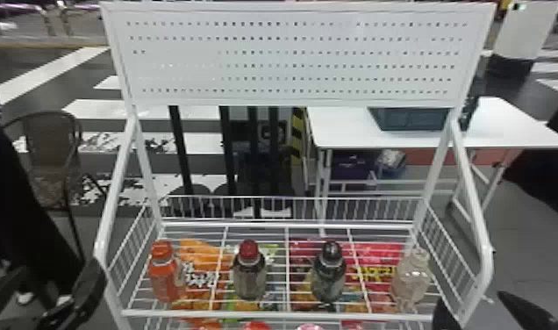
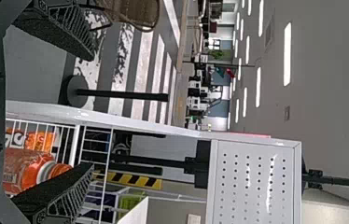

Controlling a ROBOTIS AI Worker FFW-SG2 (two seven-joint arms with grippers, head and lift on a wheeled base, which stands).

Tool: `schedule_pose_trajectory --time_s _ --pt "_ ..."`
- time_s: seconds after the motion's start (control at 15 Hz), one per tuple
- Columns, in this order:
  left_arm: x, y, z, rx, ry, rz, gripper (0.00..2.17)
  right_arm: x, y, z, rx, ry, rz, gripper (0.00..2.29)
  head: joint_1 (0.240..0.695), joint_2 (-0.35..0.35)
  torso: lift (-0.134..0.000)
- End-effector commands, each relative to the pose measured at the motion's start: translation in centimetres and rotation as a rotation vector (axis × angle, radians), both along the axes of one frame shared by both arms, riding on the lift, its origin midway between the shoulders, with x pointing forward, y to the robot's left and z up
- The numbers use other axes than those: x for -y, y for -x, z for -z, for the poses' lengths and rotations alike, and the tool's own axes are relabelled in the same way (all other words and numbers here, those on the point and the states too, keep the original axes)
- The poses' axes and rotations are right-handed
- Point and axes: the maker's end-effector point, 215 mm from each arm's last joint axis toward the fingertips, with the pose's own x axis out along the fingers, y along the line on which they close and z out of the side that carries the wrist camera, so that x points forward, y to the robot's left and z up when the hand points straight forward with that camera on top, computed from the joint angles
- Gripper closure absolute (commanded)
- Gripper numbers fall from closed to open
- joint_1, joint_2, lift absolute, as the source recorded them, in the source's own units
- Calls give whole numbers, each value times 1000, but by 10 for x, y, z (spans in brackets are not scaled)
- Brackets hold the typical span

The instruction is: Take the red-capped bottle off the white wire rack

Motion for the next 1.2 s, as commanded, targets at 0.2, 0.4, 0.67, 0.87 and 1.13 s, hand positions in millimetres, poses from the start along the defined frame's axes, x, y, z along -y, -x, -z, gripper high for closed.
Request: schedule_pose_trajectory --time_s 0.2,0.4,0.67,0.87,1.13 --pt "2 -2 3 -5 -11 2 87 1 0 -1 3 0 2 151 499 0 0" --pt "6 -1 9 -28 -35 3 87 0 0 1 0 -1 1 151 499 0 0" --pt "20 1 24 -49 -23 14 87 0 -1 1 1 -1 1 151 499 0 0" --pt "81 7 63 -51 -67 65 90 0 0 1 4 -2 0 151 499 0 0" --pt "165 4 102 -37 -12 175 90 -2 0 1 7 -5 -3 151 499 0 0"
